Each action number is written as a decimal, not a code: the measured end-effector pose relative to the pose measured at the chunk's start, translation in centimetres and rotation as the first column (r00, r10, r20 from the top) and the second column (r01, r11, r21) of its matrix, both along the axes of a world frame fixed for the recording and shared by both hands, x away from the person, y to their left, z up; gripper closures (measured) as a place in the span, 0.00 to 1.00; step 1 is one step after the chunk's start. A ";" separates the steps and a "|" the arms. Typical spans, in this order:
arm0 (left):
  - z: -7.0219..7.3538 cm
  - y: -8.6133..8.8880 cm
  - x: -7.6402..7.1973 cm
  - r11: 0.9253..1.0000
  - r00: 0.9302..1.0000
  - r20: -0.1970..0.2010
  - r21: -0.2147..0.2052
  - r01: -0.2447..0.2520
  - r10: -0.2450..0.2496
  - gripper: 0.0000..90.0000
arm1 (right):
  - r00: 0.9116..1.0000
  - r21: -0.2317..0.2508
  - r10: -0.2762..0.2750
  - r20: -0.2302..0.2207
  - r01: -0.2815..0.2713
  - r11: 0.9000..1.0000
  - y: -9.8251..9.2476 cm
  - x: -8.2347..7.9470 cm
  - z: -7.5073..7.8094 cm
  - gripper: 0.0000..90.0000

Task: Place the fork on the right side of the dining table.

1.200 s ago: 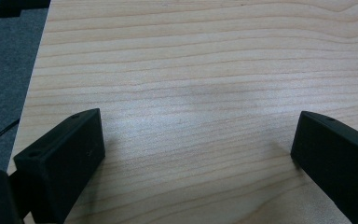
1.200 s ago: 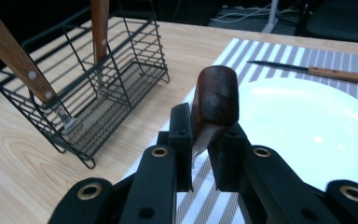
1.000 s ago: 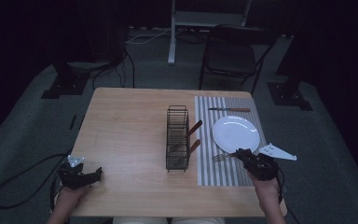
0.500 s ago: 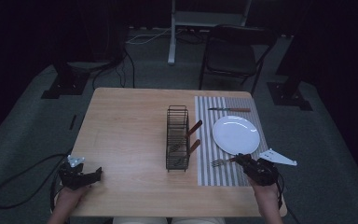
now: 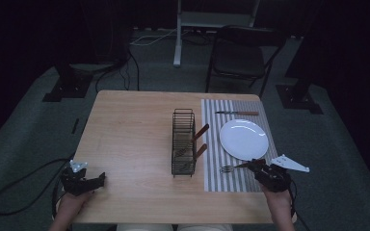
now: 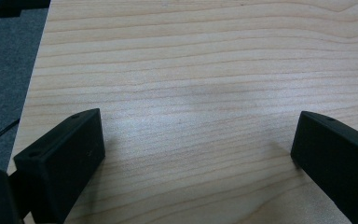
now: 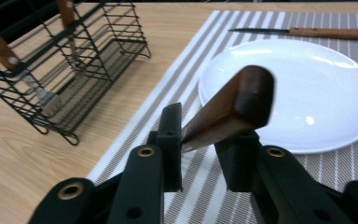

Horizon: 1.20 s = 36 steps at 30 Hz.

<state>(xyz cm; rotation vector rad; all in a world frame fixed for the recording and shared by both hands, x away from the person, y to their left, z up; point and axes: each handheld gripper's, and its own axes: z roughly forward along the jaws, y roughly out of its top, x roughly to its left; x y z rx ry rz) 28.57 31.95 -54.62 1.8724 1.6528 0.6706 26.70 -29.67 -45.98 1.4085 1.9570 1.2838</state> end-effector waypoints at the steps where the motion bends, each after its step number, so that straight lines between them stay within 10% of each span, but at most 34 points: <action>1: 0.0 0.0 0.0 1.000 1.000 0.000 0.000 0.000 0.000 0.03 | 1.000 -0.001 -0.003 -0.004 0.003 1.000 -0.2 0.1 -0.2 0.79; 36: 0.0 -0.1 0.0 1.000 1.000 0.002 -0.001 -0.009 0.009 0.03 | 0.979 -0.015 -0.034 -0.202 0.032 0.999 -6.7 2.4 -8.3 0.55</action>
